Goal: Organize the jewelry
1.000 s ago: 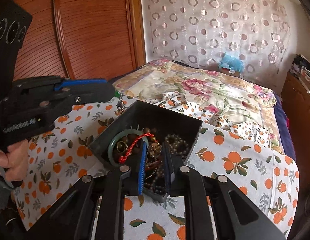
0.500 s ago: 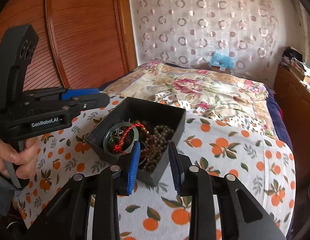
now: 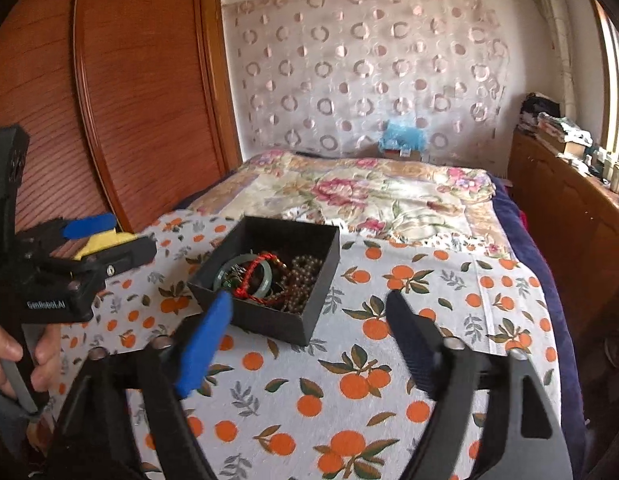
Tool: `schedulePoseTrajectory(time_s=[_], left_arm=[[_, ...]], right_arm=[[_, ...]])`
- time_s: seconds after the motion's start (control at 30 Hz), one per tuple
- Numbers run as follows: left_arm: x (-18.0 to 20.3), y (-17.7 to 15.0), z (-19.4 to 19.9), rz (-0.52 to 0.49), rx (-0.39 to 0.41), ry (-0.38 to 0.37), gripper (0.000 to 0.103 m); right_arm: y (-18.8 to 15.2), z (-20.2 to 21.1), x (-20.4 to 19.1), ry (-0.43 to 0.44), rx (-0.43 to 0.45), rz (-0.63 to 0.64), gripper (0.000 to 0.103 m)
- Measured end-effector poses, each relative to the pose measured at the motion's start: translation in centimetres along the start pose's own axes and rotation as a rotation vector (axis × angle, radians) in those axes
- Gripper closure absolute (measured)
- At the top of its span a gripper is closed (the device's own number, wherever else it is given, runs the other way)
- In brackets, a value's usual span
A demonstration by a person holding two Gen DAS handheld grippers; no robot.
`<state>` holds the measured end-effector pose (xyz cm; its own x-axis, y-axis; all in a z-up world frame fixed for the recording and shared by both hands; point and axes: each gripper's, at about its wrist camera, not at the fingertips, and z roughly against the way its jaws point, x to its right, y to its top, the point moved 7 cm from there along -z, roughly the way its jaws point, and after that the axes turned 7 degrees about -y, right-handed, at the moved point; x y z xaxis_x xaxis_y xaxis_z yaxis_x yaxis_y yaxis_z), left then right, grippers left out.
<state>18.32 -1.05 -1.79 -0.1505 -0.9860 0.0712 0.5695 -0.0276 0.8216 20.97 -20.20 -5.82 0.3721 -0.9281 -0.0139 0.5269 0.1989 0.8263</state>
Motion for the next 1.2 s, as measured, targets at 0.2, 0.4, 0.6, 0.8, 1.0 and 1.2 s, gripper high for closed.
schedulePoseTrajectory(time_s=[0.2,0.4,0.6,0.8,1.0,1.2], left_arm=[[0.7,-0.7,3.4,-0.012,0.032,0.021,0.008],[1.5,-2.1,6.5,-0.023,0.071,0.060,0.008],[1.7,-3.6,7.9,-0.024,0.068,0.078,0.008],[1.5,-4.1,8.2,-0.011,0.077,0.080,0.008],[1.4,-4.4,8.2,0.005,0.081,0.075,0.008],[1.3,-4.6,8.2,0.017,0.081,0.065,0.008]], right_arm=[[0.2,4.1,-0.3,-0.011,0.069,-0.031,0.002],[-0.1,7.8,-0.5,-0.053,0.137,-0.044,0.002],[-1.1,9.8,-0.3,-0.081,0.161,-0.068,0.002],[-1.5,10.2,0.1,-0.104,0.168,-0.076,0.002],[-1.7,10.0,0.1,-0.120,0.168,-0.075,0.002],[-1.8,9.9,0.0,-0.118,0.167,-0.076,0.002]])
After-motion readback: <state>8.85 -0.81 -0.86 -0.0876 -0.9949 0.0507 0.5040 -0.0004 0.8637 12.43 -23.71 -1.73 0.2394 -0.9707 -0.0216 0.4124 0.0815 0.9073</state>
